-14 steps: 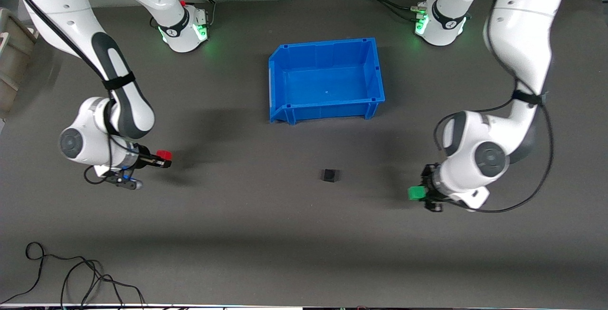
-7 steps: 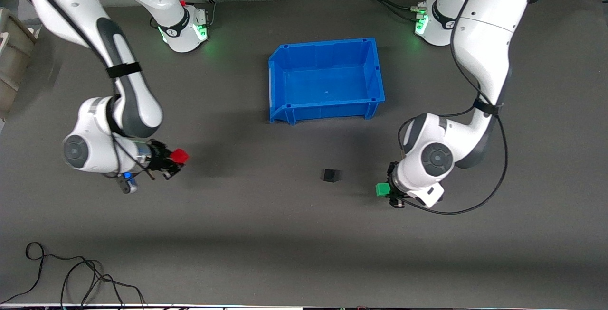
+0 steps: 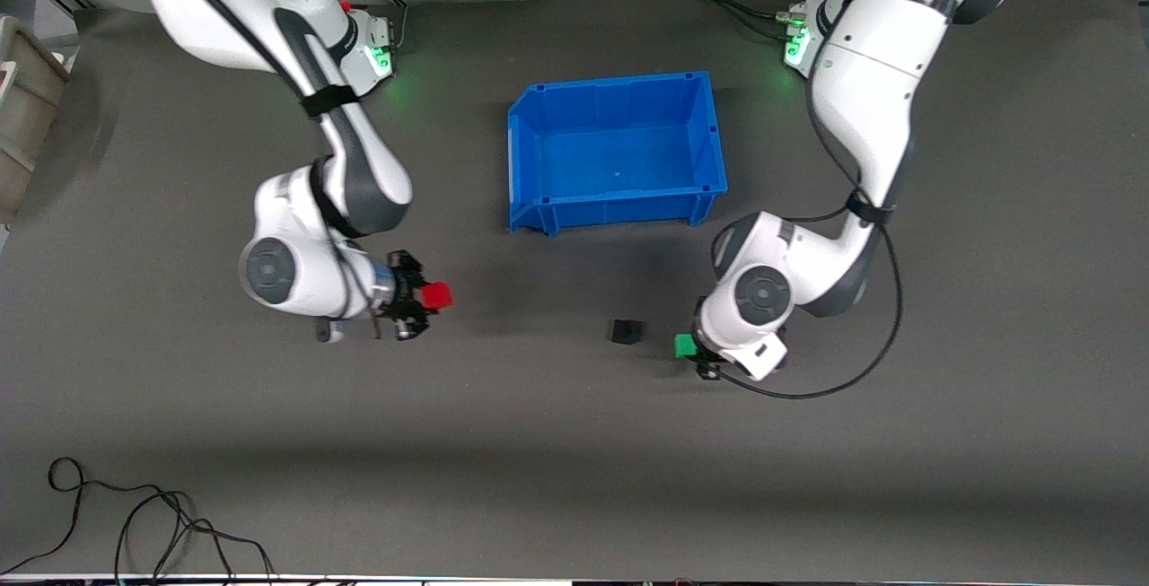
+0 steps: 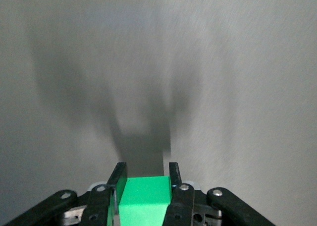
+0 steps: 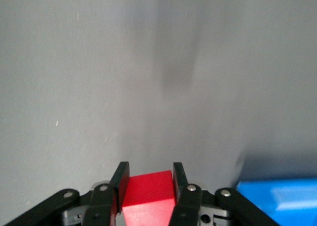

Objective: Attach green and red cubes to black cube
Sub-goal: 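Carry both cubes toward the black cube, one on each side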

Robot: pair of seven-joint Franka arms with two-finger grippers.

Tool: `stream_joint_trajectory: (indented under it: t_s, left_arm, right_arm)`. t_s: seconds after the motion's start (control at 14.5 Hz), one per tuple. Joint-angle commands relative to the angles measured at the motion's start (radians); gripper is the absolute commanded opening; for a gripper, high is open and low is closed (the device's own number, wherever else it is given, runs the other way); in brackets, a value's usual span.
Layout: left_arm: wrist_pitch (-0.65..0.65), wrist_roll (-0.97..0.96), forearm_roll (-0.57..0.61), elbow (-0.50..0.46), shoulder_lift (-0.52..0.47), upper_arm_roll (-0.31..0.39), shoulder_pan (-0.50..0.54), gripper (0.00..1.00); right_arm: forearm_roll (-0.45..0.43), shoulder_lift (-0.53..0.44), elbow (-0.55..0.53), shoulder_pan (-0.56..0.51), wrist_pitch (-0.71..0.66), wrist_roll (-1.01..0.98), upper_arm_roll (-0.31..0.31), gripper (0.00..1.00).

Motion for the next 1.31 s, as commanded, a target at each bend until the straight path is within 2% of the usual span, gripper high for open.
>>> stream_joint_trajectory:
  t_s: [0.0,0.14,0.76,1.24]
  left_arm:
    - [0.004,-0.034,0.048,0.032,0.030,0.020,-0.058,0.00]
    - [0.030,-0.036,0.070,0.032,0.040,0.018,-0.069,0.00]
    - [0.115,-0.074,0.067,0.032,0.055,0.017,-0.073,0.00]
    - [0.113,-0.072,0.068,0.032,0.057,0.012,-0.082,0.00]
  right_arm:
    - [0.011,0.166,0.215,0.077,-0.022,0.202,-0.012,0.00]
    - [0.007,0.239,0.306,0.107,-0.022,0.284,-0.012,0.00]
    - [-0.006,0.432,0.544,0.152,-0.016,0.499,-0.012,0.00]
    - [-0.003,0.465,0.555,0.193,0.026,0.502,-0.011,0.00]
